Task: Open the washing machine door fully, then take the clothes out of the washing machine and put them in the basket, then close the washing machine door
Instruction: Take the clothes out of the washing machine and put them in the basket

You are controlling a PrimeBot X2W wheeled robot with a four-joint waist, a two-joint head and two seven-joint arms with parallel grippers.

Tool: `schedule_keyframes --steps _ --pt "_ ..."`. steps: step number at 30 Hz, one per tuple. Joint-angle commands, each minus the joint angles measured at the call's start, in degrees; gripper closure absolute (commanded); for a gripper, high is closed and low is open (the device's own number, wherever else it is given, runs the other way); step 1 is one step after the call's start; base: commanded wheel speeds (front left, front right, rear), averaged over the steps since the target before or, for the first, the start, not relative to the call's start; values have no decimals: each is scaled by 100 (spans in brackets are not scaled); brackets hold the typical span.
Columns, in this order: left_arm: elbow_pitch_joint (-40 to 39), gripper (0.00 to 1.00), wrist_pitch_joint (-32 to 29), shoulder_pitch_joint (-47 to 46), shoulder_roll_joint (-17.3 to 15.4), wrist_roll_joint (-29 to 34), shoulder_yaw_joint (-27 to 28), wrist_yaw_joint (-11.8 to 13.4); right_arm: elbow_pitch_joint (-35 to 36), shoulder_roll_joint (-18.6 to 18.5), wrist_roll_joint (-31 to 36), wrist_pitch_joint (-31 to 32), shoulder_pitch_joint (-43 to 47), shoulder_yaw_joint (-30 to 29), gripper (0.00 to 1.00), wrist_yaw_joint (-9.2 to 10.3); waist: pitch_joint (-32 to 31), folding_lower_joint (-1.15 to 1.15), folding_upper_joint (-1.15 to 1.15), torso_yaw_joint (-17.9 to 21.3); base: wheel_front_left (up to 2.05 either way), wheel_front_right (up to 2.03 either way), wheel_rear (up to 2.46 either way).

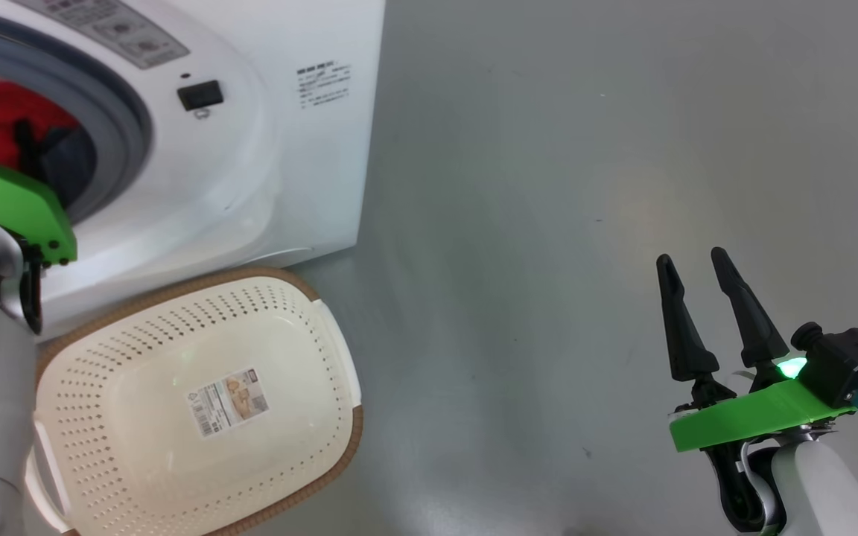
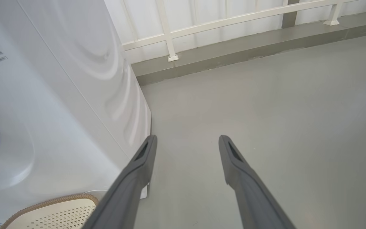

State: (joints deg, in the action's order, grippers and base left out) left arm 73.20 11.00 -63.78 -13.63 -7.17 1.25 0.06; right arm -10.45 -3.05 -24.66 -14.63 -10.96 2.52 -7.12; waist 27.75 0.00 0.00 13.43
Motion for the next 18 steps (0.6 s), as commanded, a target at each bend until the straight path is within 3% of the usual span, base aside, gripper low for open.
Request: schedule_keyframes --steps 1,5,6,8,11,18 --pt "-65 0 -8 -86 -290 23 43 55 147 -12 -8 -37 -63 107 0 -36 47 0 0 46 0 0 0" --pt "-5 0 -79 -93 -330 -32 44 61 162 -4 -3 -37 -60 96 0 -36 73 0 0 55 0 0 0" --pt "3 4 -76 -96 -330 -32 31 71 162 -3 1 -37 -62 90 0 -36 74 0 0 51 0 0 0" --pt "18 58 -80 -90 -331 -50 21 75 158 0 9 -37 -71 86 0 -36 65 0 0 44 0 0 0" --pt "35 99 -75 -74 -349 -54 -17 67 161 3 23 -37 -88 100 0 -36 45 0 0 27 0 0 0" --pt "53 100 165 26 -274 -153 -51 -48 117 3 44 -37 -66 130 0 -36 -147 0 0 -95 0 0 0"
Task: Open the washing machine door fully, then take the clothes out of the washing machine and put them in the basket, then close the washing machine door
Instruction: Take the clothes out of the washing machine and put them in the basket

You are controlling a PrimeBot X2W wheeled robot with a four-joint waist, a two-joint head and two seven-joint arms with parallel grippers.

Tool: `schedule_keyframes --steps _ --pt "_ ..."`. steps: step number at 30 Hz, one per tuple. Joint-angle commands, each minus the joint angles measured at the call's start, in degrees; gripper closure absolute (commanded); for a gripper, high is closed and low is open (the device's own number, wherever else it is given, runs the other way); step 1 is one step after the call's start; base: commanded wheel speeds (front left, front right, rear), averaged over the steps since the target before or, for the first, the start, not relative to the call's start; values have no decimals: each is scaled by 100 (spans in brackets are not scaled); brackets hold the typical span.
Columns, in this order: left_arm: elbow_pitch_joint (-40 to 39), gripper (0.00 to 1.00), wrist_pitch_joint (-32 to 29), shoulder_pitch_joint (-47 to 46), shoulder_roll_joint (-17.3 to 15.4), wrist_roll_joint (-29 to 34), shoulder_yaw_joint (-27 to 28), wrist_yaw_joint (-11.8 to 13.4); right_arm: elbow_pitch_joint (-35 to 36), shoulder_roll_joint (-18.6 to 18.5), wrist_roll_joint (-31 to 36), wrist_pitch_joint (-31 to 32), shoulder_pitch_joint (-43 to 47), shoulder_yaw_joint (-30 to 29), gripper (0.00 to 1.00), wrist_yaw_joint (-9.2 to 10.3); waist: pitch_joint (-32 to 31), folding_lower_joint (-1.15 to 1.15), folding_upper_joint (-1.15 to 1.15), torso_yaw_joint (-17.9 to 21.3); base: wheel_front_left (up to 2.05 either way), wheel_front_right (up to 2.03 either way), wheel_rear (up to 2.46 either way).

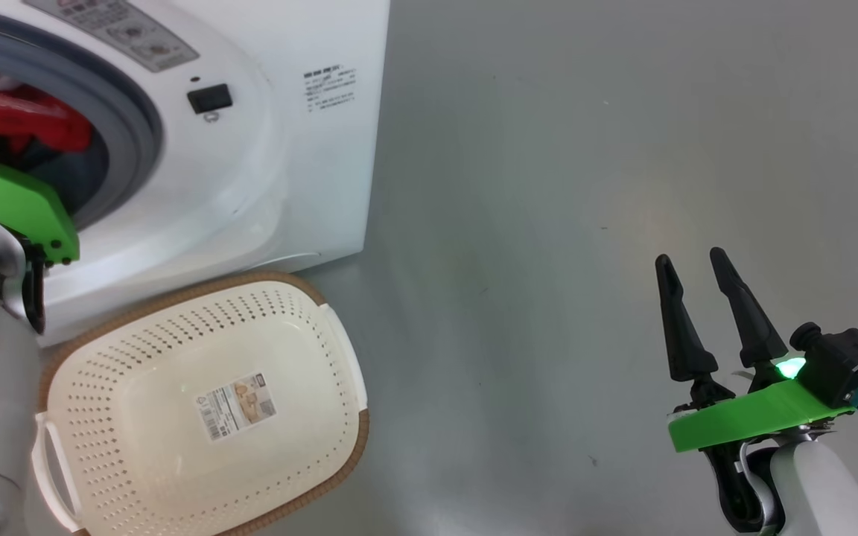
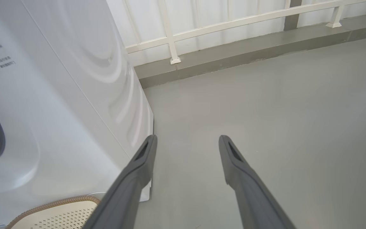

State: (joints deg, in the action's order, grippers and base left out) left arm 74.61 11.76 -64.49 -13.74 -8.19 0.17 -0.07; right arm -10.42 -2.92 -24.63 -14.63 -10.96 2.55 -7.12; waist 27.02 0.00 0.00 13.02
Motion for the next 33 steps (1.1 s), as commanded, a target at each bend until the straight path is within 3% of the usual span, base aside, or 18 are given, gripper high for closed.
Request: schedule_keyframes --steps 1,6,10,22,33 --pt "-97 100 144 119 -250 -72 62 -51 109 -14 42 -37 -59 133 0 -36 -111 0 0 -73 0 0 0" --pt "-355 100 310 370 -209 -232 173 -142 68 -48 52 -37 -3 180 0 -36 -350 0 0 -175 0 0 0" --pt "-1295 100 321 862 -142 -410 436 -181 40 -88 57 -37 66 206 0 -36 -550 0 0 -264 0 0 0" --pt "-3901 100 323 2712 695 -558 1354 -618 -23 -208 76 -37 418 160 0 -36 -1115 0 0 -654 0 0 0" --pt "-5656 100 323 3601 1061 -621 1588 -736 0 -198 85 -37 457 147 0 -36 -1168 0 0 -812 0 0 0"
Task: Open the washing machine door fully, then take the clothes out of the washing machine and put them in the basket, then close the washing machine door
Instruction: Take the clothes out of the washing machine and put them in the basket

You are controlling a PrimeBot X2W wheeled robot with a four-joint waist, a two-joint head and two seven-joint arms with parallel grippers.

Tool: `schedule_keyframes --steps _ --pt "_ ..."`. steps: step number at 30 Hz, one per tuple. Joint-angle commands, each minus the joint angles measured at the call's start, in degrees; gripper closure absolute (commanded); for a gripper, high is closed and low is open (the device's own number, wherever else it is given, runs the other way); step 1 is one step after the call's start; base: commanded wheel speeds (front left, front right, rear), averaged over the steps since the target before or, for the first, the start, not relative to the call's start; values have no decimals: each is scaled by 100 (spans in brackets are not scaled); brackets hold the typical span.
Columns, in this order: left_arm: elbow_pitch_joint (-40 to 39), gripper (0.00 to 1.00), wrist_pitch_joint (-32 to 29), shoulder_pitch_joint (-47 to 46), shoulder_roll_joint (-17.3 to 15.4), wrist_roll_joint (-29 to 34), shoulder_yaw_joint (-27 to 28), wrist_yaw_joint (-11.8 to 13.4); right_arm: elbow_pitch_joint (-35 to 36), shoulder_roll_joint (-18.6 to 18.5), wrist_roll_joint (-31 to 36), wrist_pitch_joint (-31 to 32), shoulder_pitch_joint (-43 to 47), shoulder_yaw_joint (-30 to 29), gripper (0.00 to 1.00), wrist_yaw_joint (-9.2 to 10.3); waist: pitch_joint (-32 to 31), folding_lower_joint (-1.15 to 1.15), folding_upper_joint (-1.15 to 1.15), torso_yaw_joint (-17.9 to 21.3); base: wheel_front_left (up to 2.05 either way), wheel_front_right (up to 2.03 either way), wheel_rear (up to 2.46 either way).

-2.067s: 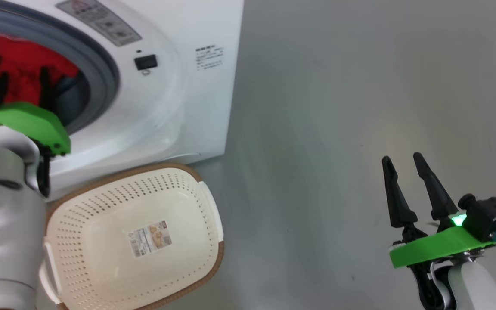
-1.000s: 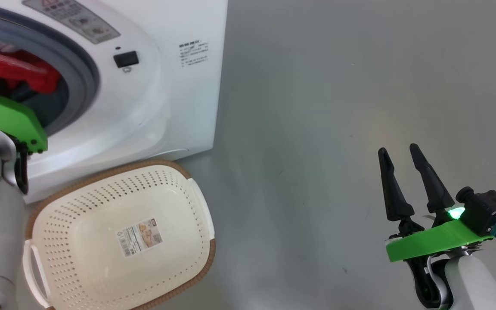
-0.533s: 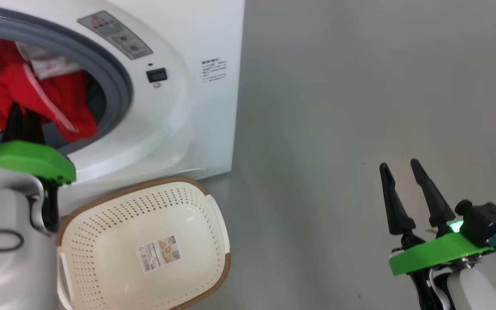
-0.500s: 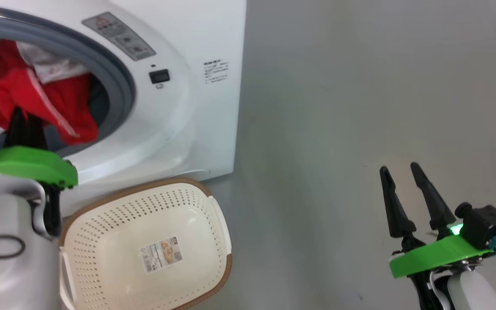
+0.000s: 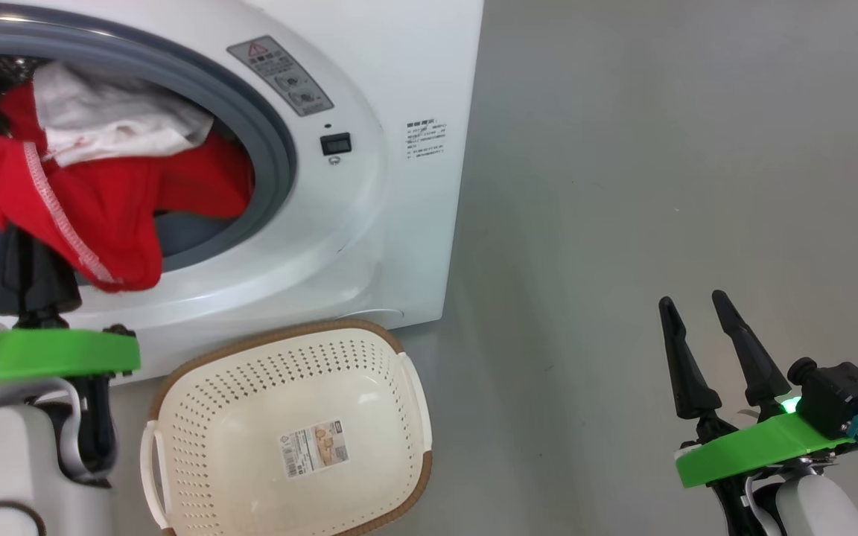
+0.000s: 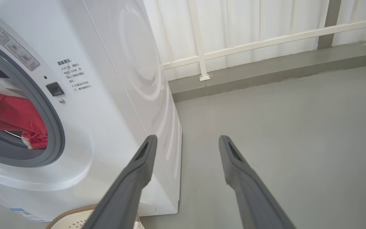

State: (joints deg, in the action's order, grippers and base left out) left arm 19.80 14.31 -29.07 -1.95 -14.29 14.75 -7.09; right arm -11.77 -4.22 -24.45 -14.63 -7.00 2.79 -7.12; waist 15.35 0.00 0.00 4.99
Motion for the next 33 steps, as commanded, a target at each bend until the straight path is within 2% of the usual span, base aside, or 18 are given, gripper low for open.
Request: schedule_keyframes --steps 1,12,21,27,33 --pt "-358 100 68 137 -109 -28 100 -35 137 -65 67 -37 67 124 0 -36 -4 0 0 -16 0 0 0" --pt "-1948 100 69 804 -94 -534 -178 -11 131 -79 52 -37 134 71 0 -36 -35 0 0 -86 0 0 0" --pt "-2935 100 69 1154 -93 -642 -372 316 156 -78 61 -37 138 44 0 -36 -13 0 0 -134 0 0 0" --pt "-2747 100 69 1463 -93 -724 -597 453 153 -71 60 -37 123 58 0 -36 24 0 0 -153 0 0 0" --pt "-2094 100 69 1631 -93 -875 -753 499 167 -62 49 -37 55 62 0 -36 140 0 0 -135 0 0 0"
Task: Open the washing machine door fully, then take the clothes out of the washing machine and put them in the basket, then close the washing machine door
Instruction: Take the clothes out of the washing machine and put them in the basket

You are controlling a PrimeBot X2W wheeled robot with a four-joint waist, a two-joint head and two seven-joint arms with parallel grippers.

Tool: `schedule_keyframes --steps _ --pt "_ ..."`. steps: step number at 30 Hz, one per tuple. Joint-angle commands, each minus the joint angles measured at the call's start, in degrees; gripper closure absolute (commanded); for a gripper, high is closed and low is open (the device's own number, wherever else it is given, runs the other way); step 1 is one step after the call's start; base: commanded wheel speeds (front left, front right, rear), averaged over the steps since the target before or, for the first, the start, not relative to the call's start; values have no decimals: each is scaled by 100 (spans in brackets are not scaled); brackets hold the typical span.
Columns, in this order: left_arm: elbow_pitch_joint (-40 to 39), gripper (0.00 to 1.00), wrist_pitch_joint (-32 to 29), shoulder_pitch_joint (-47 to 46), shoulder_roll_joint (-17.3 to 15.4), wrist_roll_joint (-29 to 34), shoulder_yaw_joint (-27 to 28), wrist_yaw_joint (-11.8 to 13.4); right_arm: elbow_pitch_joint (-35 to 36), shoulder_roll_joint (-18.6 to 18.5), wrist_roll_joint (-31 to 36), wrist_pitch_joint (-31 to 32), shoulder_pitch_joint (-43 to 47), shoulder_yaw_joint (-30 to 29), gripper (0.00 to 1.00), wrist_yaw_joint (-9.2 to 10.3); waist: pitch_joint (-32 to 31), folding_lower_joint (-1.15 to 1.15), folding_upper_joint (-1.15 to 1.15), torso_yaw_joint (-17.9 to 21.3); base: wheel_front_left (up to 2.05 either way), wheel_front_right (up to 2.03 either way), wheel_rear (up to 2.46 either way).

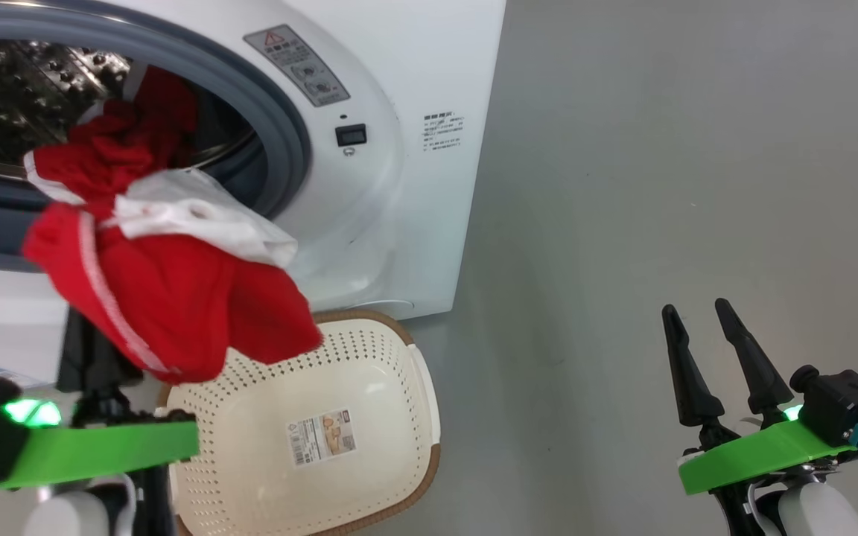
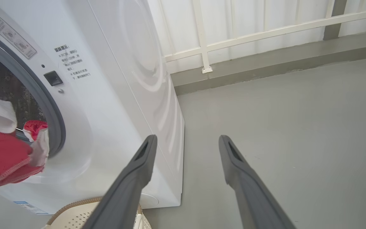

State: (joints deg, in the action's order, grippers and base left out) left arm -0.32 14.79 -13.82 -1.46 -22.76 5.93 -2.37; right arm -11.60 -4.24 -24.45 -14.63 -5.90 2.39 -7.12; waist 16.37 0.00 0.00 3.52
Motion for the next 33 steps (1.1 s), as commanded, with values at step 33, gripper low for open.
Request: schedule_keyframes --steps 33 --pt "5178 100 20 -1682 -152 1002 71 -276 408 90 -27 -37 -609 78 0 -36 1835 0 0 529 0 0 0"
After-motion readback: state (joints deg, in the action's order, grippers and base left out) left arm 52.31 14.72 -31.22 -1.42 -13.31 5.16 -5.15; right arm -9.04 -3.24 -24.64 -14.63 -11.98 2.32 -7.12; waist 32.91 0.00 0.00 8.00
